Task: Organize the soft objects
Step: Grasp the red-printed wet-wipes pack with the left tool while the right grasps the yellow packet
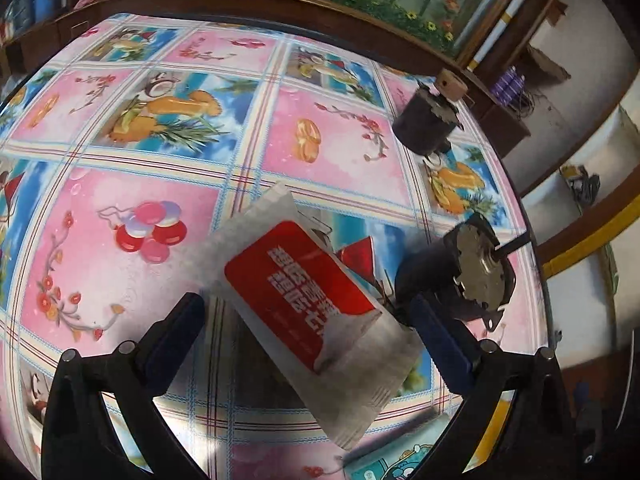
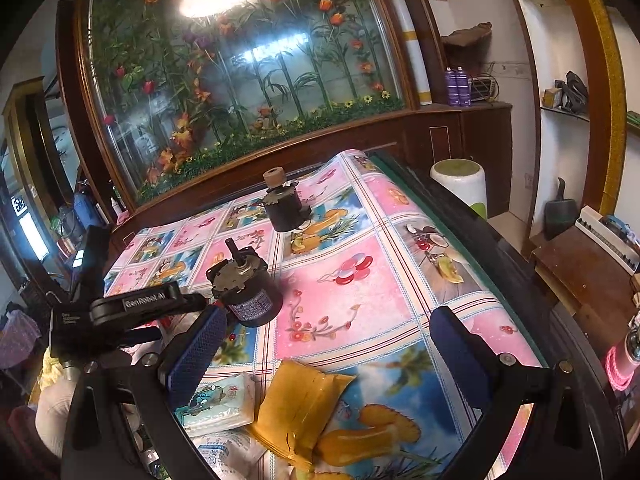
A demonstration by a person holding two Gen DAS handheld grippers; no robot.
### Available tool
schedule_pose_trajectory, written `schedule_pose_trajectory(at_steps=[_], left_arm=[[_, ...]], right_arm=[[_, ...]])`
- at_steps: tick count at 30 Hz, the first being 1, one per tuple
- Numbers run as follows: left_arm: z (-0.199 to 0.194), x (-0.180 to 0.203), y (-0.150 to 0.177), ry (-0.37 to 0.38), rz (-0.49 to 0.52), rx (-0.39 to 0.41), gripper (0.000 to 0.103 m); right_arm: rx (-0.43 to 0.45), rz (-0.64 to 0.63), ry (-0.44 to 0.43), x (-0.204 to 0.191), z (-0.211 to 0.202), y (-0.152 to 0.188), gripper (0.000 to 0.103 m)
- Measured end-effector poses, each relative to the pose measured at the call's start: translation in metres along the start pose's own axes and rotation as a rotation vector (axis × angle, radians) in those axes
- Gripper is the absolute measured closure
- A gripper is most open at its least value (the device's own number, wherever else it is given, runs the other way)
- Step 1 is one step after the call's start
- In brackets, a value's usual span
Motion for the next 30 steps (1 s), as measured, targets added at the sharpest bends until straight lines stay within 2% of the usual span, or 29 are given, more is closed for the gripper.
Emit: schedule_pose_trajectory(at_steps=[1,2,3,12,17,20,25,30], left_arm=[[-0.003,0.001,0.002,-0.007,0.020,0.008,0.019],[-0.005,0.003,0.004,0.026,0.031,-0.005,0.052],[-0.007,0.003,0.007,0.053,0.035,-0.025,0.054],[-0.082,-0.018,0.040,0.147,0.047,0.035,0.056],[-0.132,-0.030,0.081,0.215,0.028,0.067,0.055],[-0.151,-0.034,0.110,0.200,0.063,0.087,0.055],[-0.156,-0.040,0.149,0.167,0.128,0.055,0.055],[-0.134,-0.046,0.162,0.161,0.127,-0.024,0.053]], right_arm=[[0.003,0.000,0.004,0.001,0.000,0.000,0.000],[0.005,0.002,0.006,0.001,0.000,0.000,0.000],[0.005,0.007,0.006,0.002,0.000,0.000,0.000],[-0.022,0.048,0.015,0.014,0.006,0.001,0.000],[-0.146,0.207,-0.131,0.034,0.026,0.008,0.001],[-0.208,0.246,-0.191,0.037,0.033,0.015,0.006],[-0.269,0.164,-0.156,0.016,0.022,0.031,0.008],[-0.336,0.065,-0.079,-0.013,0.030,0.046,0.009]])
Point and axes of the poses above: each gripper's, at about its wrist camera, not at the fingertips, and z roughly the way its jaws point, x to its right, y to its underside, the point moved 6 cm from there along z, roughly the way its jaws point, and after that the axes turned 9 degrees about y, right-handed, at the moved point
